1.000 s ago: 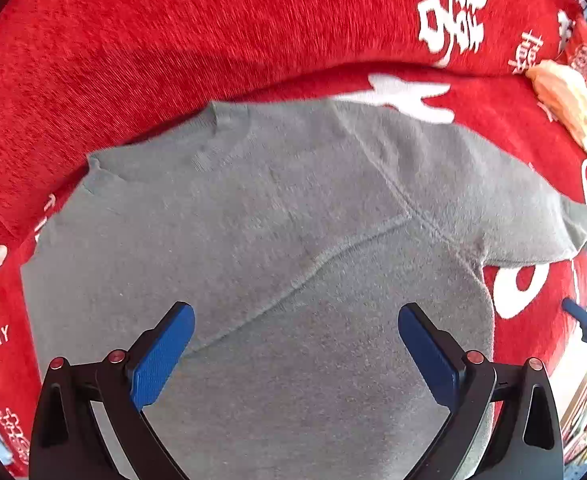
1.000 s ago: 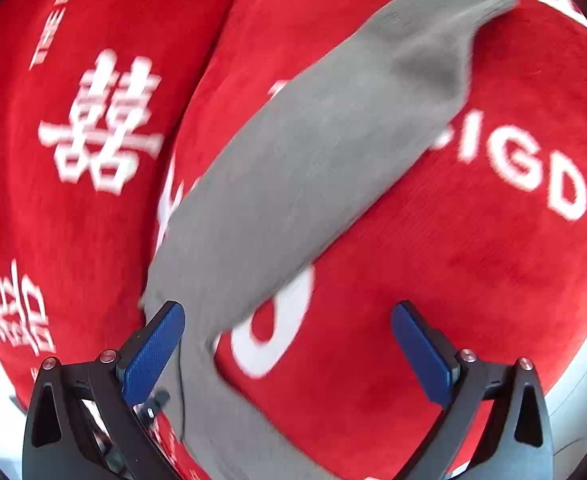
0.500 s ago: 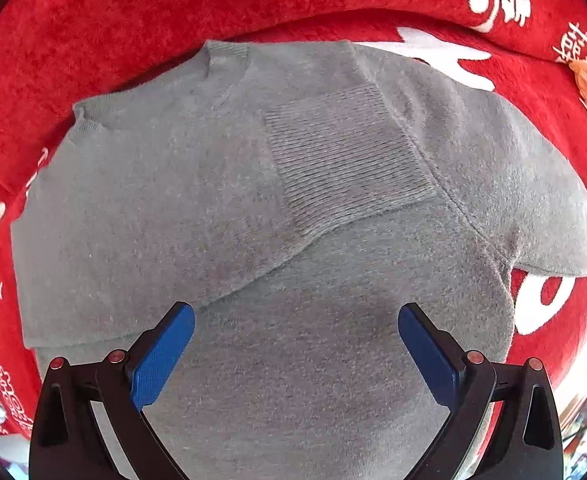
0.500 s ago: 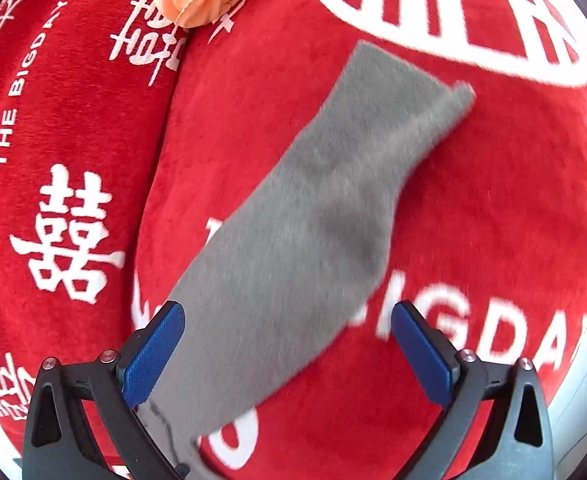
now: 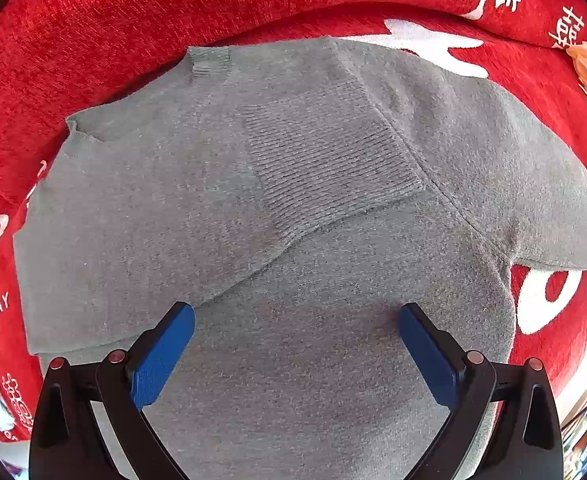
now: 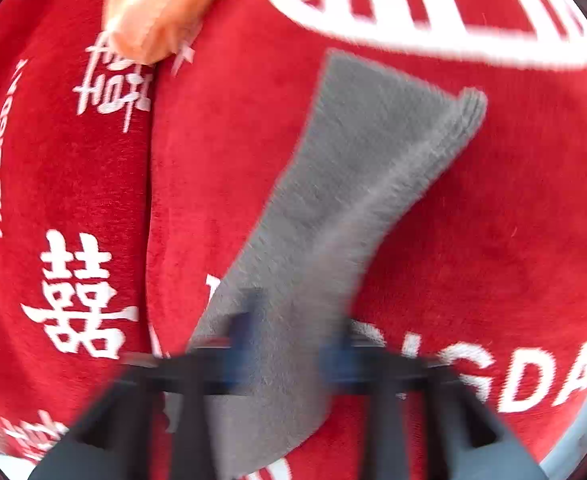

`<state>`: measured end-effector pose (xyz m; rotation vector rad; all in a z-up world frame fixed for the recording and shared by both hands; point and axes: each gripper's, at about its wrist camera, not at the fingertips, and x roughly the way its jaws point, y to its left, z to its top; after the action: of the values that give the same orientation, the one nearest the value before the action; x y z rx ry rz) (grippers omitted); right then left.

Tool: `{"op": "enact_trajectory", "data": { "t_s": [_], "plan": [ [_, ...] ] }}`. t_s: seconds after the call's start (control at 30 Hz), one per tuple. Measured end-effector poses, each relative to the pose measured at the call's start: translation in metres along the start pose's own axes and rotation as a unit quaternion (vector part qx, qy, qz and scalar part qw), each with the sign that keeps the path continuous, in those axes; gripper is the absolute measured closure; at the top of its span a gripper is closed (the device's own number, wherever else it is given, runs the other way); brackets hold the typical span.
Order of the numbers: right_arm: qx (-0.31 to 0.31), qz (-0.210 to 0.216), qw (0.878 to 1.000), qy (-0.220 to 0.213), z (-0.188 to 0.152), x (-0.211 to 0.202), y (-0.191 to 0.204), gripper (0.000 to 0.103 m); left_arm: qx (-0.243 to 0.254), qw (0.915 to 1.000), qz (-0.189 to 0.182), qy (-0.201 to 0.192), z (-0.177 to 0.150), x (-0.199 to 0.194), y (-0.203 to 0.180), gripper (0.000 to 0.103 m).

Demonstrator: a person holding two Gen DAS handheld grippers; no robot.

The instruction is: Fold small clothes

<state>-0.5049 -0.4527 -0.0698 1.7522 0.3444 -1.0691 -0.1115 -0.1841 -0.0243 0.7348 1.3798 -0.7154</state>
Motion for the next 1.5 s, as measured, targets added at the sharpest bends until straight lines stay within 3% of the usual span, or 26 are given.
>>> {"op": "enact_trajectory", "data": {
  "t_s": [0.1, 0.23, 0.43, 0.53, 0.77, 0.9, 1.0, 1.07, 1.13, 1.2, 1.23, 1.3, 1.37, 1.4, 1.43, 1.5],
  "plan": [
    [0.006, 0.052, 0.999, 0.01, -0.006, -0.002, 0.003, 0.097, -0.002, 1.0, 0.001, -0.002, -0.002, 0.0, 0.002, 0.001],
    [-0.026, 0.137, 0.989, 0.055, -0.025, 0.002, 0.035, 0.097, -0.003, 0.9999, 0.007, -0.008, -0.008, -0.006, 0.016, 0.001],
    [-0.111, 0.212, 0.962, 0.134, -0.076, 0.023, 0.12, 0.097, -0.025, 0.9996, 0.006, -0.009, -0.012, -0.009, 0.036, 0.001],
    [-0.181, 0.23, 0.94, 0.177, -0.118, 0.037, 0.172, 0.097, -0.037, 0.9992, 0.006, -0.015, -0.016, -0.015, 0.052, 0.001],
    [-0.324, 0.204, 0.884, 0.267, -0.239, 0.082, 0.243, 0.097, -0.094, 0.9954, 0.006, -0.017, -0.03, -0.017, 0.106, 0.001],
    [-0.354, 0.174, 0.86, 0.323, -0.316, 0.123, 0.245, 0.096, -0.14, 0.9898, 0.017, -0.021, -0.045, -0.017, 0.148, 0.001],
    [-0.381, 0.115, 0.848, 0.35, -0.365, 0.158, 0.229, 0.093, -0.173, 0.9844, 0.025, -0.016, -0.057, -0.012, 0.179, 0.001],
    [-0.393, 0.055, 0.846, 0.358, -0.385, 0.178, 0.217, 0.093, -0.19, 0.9812, 0.031, -0.012, -0.067, -0.007, 0.198, 0.001],
    [-0.388, 0.028, 0.848, 0.358, -0.392, 0.183, 0.206, 0.083, -0.204, 0.9781, 0.038, -0.009, -0.078, -0.005, 0.218, 0.001],
    [-0.369, 0.026, 0.86, 0.353, -0.389, 0.179, 0.199, 0.047, -0.216, 0.9756, 0.04, -0.01, -0.086, -0.004, 0.232, 0.001],
    [-0.357, 0.032, 0.868, 0.345, -0.385, 0.174, 0.197, 0.045, -0.22, 0.9746, 0.04, -0.01, -0.087, 0.0, 0.23, 0.001],
    [-0.346, 0.03, 0.883, 0.316, -0.377, 0.168, 0.199, 0.045, -0.229, 0.9726, 0.04, -0.011, -0.093, -0.001, 0.242, 0.001],
    [-0.344, 0.031, 0.892, 0.291, -0.373, 0.167, 0.206, 0.071, -0.236, 0.9708, 0.042, -0.014, -0.098, -0.001, 0.252, 0.001],
    [-0.353, 0.032, 0.89, 0.286, -0.374, 0.166, 0.211, 0.095, -0.239, 0.9701, 0.043, -0.015, -0.098, -0.001, 0.256, 0.001],
    [-0.376, 0.033, 0.883, 0.278, -0.382, 0.165, 0.22, 0.095, -0.242, 0.9691, 0.044, -0.016, -0.101, -0.002, 0.261, 0.001],
    [-0.45, 0.045, 0.85, 0.27, -0.407, 0.162, 0.247, 0.095, -0.249, 0.9671, 0.046, -0.021, -0.106, -0.004, 0.269, 0.001]
  ]
}}
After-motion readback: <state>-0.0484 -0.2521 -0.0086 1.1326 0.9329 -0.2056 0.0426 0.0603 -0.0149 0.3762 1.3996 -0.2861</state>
